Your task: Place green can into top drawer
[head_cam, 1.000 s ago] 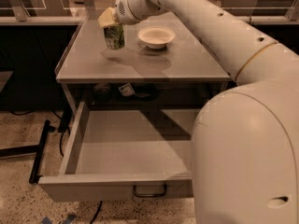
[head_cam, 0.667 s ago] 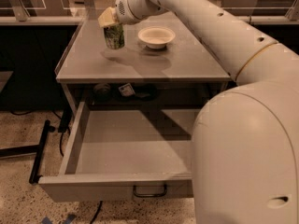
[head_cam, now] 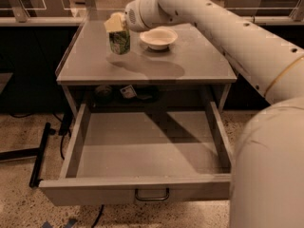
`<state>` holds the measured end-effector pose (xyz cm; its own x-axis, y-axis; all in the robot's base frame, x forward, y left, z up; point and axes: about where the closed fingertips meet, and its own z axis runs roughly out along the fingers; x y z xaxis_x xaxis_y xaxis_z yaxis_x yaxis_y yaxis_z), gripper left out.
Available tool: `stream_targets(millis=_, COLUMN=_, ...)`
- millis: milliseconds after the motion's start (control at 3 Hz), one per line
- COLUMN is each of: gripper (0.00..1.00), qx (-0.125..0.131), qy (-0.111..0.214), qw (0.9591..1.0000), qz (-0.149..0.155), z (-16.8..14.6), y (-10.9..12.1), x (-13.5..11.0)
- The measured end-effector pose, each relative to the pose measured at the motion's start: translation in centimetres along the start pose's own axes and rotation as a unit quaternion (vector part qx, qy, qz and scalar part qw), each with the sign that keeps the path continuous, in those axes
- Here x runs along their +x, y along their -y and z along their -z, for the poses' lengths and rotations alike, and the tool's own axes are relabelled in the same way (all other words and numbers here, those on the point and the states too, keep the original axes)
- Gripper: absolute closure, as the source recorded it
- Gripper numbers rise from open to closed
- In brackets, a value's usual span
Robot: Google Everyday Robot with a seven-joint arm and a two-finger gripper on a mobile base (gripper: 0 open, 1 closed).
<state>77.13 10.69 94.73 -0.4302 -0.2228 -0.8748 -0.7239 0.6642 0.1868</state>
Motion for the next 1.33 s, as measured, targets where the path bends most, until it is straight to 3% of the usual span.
stream_targets(millis=333, gripper=1.0, qx=-0.034, qy=0.021, qw=0.999, qz=0.02, z=3.5, y=-2.7, x=3.4)
stream_targets(millis=1000, gripper=1.0, qx=-0.112, qy=0.022, qw=0.9918, qz=0.058, z=10.7, y=-9.4, x=11.7)
stream_targets(millis=1333, gripper=1.0, qx=-0.128, qy=0.004, qw=0.9898, qz=0.063, z=14.3, y=-9.9, x=16.1)
